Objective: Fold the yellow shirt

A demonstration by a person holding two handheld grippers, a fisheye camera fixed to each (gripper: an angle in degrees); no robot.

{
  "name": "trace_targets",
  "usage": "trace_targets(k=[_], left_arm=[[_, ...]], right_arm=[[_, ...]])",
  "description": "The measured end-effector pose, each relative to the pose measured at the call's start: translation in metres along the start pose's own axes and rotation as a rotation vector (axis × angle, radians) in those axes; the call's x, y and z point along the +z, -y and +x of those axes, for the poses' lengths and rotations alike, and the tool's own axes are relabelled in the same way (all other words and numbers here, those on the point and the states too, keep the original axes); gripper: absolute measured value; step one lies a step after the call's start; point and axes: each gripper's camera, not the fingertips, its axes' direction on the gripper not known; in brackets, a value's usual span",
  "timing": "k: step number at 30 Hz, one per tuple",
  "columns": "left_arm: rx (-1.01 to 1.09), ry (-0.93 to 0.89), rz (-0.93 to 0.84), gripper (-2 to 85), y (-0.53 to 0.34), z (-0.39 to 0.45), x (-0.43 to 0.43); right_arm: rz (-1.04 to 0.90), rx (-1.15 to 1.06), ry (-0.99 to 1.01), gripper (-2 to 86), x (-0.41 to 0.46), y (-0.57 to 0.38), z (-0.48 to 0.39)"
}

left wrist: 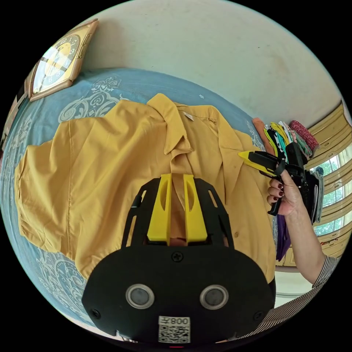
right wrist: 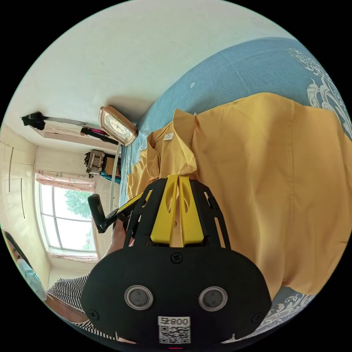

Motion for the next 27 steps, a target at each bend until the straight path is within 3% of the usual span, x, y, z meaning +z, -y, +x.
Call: trace_targets(k=[11,17,20,27], left_arm=[[0.036,-0.189,0.031,1.1,0.019,0.023,-0.018],[0.033,-0.054,0.115,5.8,0.019,0.030,-0.050],[-0.018,-0.120,0.073,7.1,0.021,0.015,-0.045],[-0.035,-0.068,-0.020,1.8,0.027,0.019,-0.034]], right_arm=[[0.023,-0.016,0.047,0.1,-0.016,0.011,-0.007],[0.023,-0.046,0.044,0.1,-0.021,0.020,-0.022],[0.017,-0.046,0.047,0.1,-0.019,0.019,-0.021],[0.011,-0.032,0.065,0.1,-0.015,0.017,-0.023]])
